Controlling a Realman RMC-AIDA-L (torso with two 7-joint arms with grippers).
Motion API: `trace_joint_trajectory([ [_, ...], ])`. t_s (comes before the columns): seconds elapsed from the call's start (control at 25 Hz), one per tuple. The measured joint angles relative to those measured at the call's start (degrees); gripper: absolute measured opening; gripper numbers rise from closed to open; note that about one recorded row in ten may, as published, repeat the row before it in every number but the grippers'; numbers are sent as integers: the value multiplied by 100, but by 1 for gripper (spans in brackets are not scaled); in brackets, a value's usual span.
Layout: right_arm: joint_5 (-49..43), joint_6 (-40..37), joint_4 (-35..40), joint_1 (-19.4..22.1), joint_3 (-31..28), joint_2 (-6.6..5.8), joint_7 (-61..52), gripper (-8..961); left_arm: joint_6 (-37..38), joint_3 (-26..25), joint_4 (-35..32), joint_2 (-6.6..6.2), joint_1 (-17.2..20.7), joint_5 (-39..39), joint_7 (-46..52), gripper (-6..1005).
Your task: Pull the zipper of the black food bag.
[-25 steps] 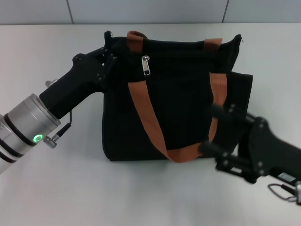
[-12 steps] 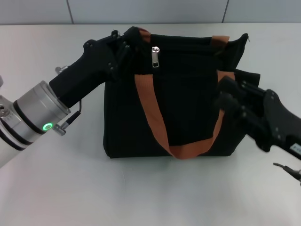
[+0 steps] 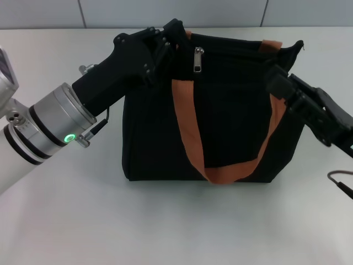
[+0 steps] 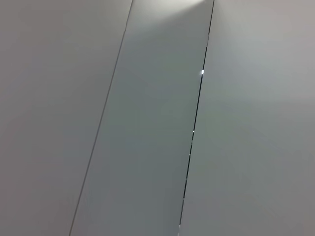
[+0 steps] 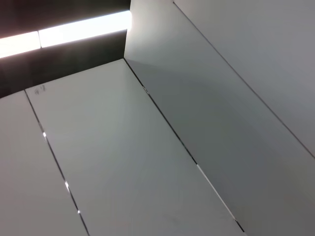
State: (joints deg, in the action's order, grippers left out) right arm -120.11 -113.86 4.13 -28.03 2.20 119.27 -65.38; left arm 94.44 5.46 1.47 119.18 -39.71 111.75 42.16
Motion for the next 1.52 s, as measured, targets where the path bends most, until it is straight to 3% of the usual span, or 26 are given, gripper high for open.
trace_joint_trajectory([
  [0.52,81,659,-347,-212,-238,18,-352,334,8,104,140,-1,-208,7,1,37],
  [0.64,50,766,-389,-293,-208,22,-352,262,53,136,189,0,-240,7,2,38],
  [1.52,47,1554,-738,-427,-225,25,-640,281,115,162,316,-1,-434,4,3,42],
])
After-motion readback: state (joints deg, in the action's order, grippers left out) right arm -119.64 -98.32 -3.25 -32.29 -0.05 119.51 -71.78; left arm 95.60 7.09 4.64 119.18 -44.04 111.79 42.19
